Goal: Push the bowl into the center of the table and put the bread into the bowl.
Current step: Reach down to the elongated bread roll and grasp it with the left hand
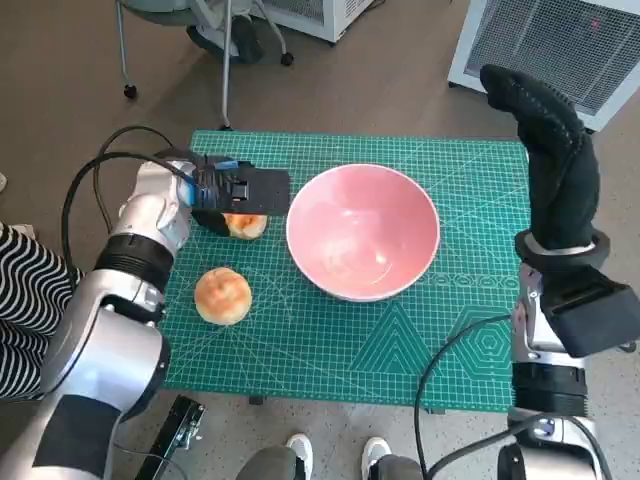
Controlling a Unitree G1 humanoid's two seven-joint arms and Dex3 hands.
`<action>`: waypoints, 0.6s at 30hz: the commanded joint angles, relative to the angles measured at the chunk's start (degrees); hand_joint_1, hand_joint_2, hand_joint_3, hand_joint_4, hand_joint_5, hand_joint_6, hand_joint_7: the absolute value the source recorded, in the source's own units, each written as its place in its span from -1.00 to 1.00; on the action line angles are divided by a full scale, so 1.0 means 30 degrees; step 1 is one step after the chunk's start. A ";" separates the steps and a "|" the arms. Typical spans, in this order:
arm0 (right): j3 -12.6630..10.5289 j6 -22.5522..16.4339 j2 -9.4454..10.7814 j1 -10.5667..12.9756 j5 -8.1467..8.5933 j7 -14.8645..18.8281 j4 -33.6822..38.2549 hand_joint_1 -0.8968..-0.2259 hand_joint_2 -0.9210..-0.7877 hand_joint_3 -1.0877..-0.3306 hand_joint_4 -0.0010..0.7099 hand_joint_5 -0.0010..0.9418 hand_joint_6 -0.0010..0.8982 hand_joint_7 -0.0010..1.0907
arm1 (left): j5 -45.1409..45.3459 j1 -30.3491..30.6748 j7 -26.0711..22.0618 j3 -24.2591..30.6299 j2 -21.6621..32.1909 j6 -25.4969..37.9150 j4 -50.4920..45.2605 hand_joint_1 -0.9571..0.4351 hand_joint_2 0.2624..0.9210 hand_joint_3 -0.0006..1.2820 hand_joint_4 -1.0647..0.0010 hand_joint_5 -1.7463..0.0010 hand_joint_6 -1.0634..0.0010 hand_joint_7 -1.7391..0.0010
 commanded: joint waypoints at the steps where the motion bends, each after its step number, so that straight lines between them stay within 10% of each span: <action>1: -0.0059 0.0298 -0.0132 0.0482 -0.0084 -0.0215 -0.0007 -0.73 -1.00 0.02 -0.41 -0.99 -0.95 0.00 | 0.0010 0.0283 0.1074 0.0113 -0.0252 0.0065 0.0261 0.15 0.34 -0.97 1.00 1.00 0.73 0.97; 18: 0.0038 0.0402 -0.0141 0.0535 -0.0140 -0.0283 -0.0269 -0.71 -1.00 0.02 -0.41 -1.00 -0.96 0.00 | 0.0440 0.1442 0.4272 -0.0068 -0.0662 -0.0193 0.0601 0.47 0.49 -0.93 0.60 0.98 0.32 0.96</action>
